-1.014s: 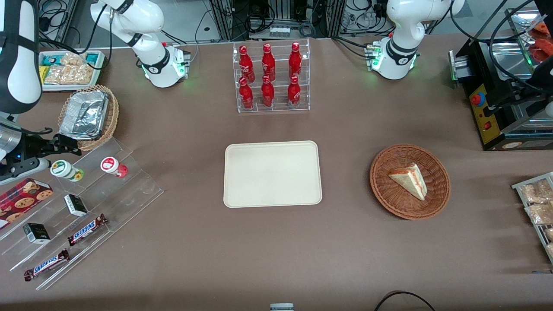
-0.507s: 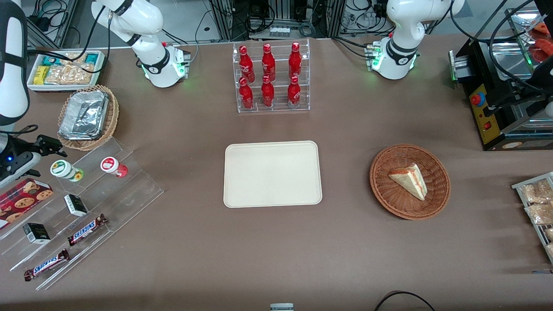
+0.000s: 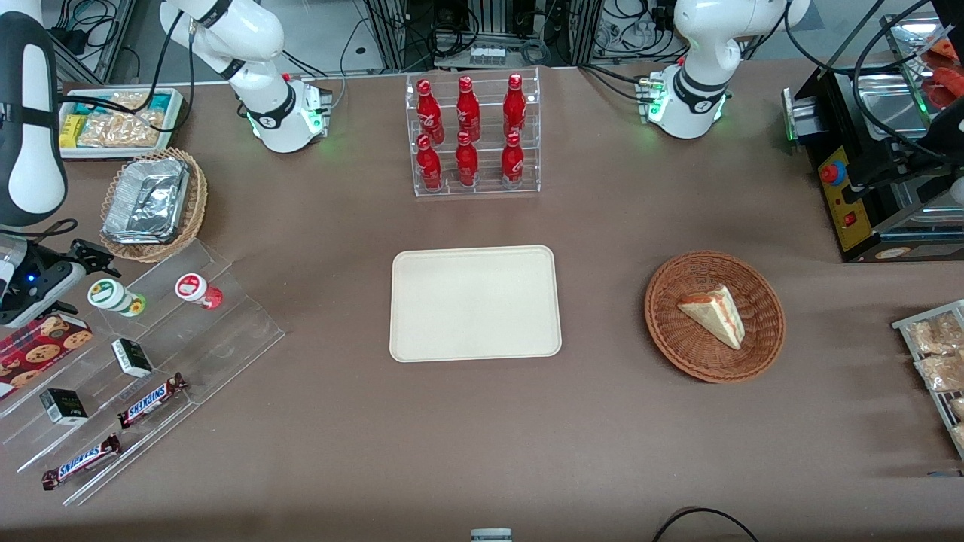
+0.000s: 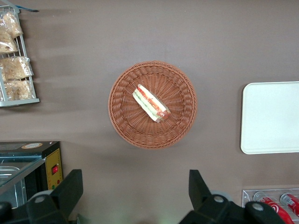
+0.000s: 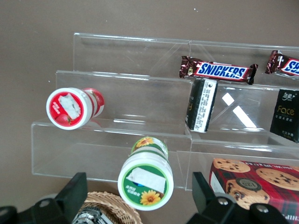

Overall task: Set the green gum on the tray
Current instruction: 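Move the right gripper down toward the green-and-white gum canister on the stand, then close the right gripper around the green-and-white gum canister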

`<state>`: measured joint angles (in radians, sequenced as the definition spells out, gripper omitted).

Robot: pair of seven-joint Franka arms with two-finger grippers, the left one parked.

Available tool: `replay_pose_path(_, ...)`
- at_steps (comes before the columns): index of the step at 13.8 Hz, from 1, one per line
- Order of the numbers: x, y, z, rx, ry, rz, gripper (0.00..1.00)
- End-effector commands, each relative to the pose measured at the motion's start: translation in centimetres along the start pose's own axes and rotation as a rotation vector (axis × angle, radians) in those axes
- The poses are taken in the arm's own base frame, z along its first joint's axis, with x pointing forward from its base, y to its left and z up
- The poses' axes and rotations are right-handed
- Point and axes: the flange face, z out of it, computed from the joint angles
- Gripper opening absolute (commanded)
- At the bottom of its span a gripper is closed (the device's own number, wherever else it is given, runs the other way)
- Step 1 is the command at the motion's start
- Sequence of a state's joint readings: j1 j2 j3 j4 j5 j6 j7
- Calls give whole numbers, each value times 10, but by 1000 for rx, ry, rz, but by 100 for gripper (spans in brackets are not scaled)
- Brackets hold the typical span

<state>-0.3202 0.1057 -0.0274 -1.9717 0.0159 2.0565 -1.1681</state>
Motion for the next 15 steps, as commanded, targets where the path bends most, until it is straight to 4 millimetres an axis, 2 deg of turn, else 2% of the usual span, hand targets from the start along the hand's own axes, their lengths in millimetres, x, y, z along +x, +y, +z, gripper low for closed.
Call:
replay_pose_path(1, -12, -3, 10, -31, 8, -30, 100)
replay_pose_path(8, -21, -7, 32, -52, 17, -53, 100)
replay_pose_path(9, -21, -8, 33, -50, 16, -53, 90)
replay_pose_path(11, -22, -8, 33, -50, 16, -51, 13)
replay_pose_path(12, -21, -8, 33, -50, 16, -53, 0)
replay_pose_path(15, -18, -8, 28, -49, 16, -48, 0)
